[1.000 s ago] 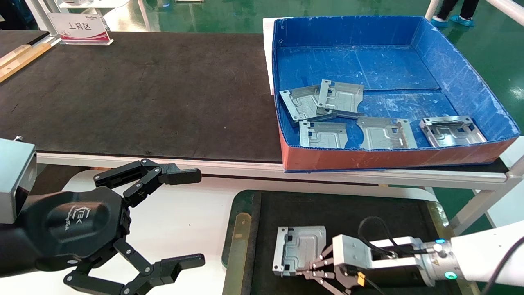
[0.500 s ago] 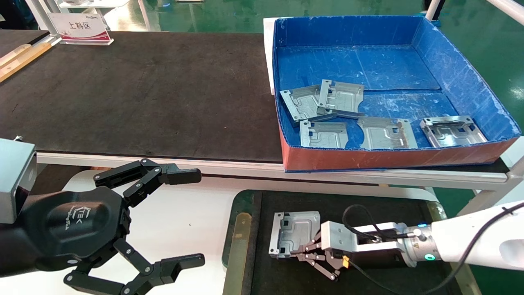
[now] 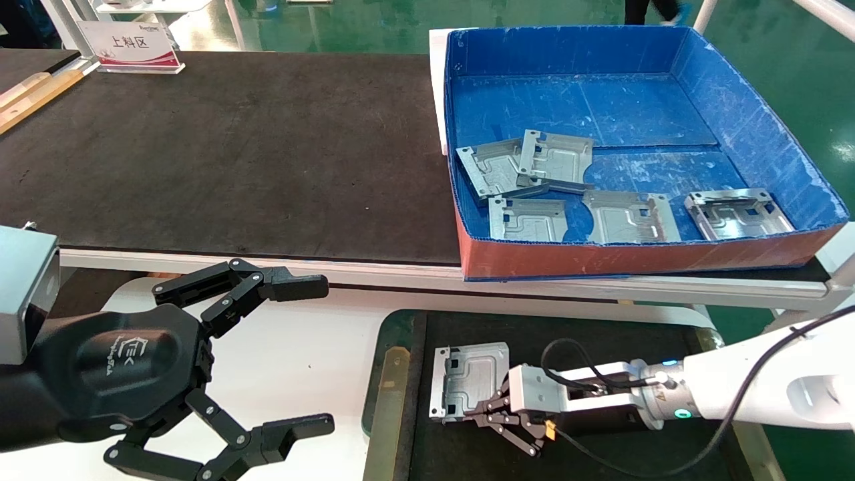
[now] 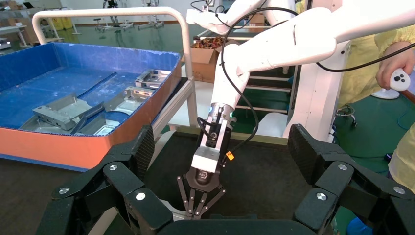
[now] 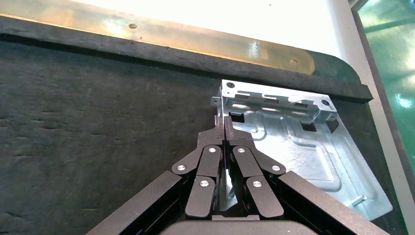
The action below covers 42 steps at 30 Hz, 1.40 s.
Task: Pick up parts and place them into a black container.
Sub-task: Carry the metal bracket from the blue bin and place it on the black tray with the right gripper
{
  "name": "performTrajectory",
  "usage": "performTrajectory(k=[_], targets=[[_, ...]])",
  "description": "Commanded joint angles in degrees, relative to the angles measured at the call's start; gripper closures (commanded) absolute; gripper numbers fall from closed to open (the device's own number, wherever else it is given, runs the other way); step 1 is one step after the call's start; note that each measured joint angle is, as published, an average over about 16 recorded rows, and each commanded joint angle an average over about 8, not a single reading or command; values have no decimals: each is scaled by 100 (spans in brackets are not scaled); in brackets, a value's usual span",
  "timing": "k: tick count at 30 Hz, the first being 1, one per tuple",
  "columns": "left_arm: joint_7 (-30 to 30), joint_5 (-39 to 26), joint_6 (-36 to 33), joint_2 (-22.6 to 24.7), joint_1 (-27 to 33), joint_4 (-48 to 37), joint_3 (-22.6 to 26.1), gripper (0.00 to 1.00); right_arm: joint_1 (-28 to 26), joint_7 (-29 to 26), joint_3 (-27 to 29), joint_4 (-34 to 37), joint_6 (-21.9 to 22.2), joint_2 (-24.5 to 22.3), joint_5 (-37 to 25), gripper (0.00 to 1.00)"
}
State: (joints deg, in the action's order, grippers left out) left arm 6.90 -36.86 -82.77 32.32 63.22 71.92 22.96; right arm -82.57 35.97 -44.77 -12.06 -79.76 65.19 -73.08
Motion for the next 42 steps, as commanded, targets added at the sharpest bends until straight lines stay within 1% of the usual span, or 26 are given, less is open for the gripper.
performTrajectory(k=[1, 18, 29, 37, 38, 39, 42], targets=[[0, 0, 0, 0, 0, 0, 0, 0, -36, 75, -7, 115, 14, 57, -14, 100], [0, 0, 0, 0, 0, 0, 0, 0, -291, 442, -3, 792, 215, 370, -30, 100], [0, 0, 0, 0, 0, 0, 1, 0, -313, 597, -11, 993, 208, 463, -43, 100], [0, 0, 0, 0, 0, 0, 1, 0, -307, 629, 0, 1090, 324, 574, -27, 100], [0, 0, 0, 0, 0, 0, 1, 0, -310, 627, 2, 1098, 330, 586, -24, 99], [0, 0, 0, 0, 0, 0, 1, 0, -314, 624, 4, 1106, 330, 595, -21, 93], [0, 1, 0, 0, 0, 0, 1, 0, -331, 607, 8, 1125, 308, 615, -15, 56]])
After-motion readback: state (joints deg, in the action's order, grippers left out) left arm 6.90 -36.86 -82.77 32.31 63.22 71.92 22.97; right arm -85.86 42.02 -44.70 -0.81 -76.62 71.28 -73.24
